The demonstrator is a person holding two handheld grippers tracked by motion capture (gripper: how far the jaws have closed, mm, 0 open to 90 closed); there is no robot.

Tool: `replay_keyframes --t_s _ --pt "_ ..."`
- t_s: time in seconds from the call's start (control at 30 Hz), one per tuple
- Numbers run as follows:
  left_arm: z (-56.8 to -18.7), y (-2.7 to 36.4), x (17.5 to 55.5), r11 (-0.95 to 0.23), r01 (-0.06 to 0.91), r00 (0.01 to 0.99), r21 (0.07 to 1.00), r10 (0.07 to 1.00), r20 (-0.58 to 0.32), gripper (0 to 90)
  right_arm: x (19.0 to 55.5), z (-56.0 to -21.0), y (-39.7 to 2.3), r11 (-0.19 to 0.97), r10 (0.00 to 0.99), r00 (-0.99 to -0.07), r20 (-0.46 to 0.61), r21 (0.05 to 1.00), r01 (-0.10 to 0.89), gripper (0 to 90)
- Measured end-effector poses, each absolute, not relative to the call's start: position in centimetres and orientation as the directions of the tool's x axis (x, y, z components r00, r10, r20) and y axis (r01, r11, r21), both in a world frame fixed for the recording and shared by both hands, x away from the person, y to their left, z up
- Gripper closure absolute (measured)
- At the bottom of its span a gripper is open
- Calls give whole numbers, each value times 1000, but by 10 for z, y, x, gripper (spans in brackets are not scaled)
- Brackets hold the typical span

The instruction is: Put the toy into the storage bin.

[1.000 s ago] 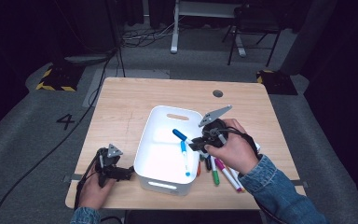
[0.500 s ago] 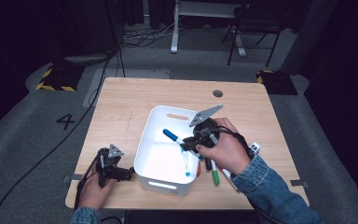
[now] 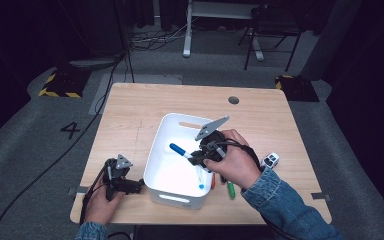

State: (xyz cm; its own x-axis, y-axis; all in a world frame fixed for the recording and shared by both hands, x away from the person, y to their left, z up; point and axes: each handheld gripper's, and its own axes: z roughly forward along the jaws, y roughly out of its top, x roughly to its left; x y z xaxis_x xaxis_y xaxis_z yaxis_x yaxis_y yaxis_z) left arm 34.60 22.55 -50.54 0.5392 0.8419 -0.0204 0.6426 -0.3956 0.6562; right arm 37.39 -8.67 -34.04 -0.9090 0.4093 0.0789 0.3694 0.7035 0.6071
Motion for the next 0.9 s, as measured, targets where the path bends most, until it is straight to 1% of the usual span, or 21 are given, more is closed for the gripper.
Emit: replay_keyframes --t_s 0.17,0.4,0.63,0.8,0.9 --pt "-505 225 346 -396 643 539 656 842 -20 4 373 -349 -85 713 404 -911 85 594 372 766" --pt "-505 225 346 -396 643 539 656 842 -20 4 372 -358 -80 739 378 -924 58 582 339 766" --pt "-505 225 346 -396 643 538 655 842 -20 5 369 -367 -70 789 344 -938 39 529 311 765" --pt "-505 225 346 -396 644 539 655 842 -20 5 367 -370 -66 802 337 -941 36 512 307 765" --pt "-505 225 346 -397 643 538 655 842 -18 5 366 -370 -64 816 319 -948 19 504 285 756"
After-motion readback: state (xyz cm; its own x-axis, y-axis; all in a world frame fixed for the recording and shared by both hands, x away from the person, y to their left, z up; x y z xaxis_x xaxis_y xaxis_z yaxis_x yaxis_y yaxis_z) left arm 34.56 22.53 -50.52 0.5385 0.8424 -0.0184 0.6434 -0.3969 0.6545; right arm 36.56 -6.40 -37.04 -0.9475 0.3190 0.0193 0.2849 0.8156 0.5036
